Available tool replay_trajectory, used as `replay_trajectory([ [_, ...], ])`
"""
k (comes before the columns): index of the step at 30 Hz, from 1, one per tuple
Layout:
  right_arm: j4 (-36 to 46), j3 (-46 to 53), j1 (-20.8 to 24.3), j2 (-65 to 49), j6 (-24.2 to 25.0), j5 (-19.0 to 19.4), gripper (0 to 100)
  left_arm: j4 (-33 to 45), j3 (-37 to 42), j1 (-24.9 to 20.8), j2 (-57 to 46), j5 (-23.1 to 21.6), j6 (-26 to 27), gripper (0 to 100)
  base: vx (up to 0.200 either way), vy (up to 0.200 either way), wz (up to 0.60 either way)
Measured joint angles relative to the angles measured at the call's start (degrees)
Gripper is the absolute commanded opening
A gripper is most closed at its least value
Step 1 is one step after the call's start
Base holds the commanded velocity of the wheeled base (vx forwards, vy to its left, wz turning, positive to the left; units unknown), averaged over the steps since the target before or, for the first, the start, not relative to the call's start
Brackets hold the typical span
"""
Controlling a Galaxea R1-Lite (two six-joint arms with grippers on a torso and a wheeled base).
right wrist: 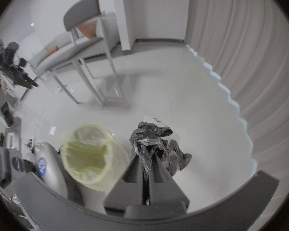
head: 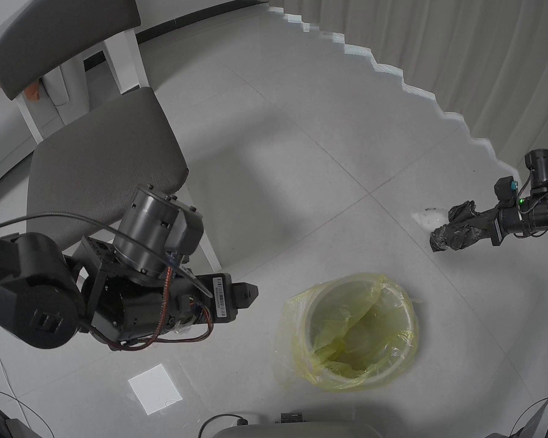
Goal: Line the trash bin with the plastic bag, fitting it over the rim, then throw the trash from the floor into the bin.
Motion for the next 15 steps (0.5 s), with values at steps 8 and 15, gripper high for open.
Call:
replay_trajectory([
  [8,9.75,13.37,10.67,-15.43,3.34,0.07,0,5.66,0.00,1.99,-3.88,1.97,-1.38,100,0.000,0.000,0.00],
  [15,15.96,18.62,18.93,-21.70,3.97,-3.94,0,7.28,0.48,5.84,-7.85,2.40,-2.08,100,0.000,0.000,0.00],
])
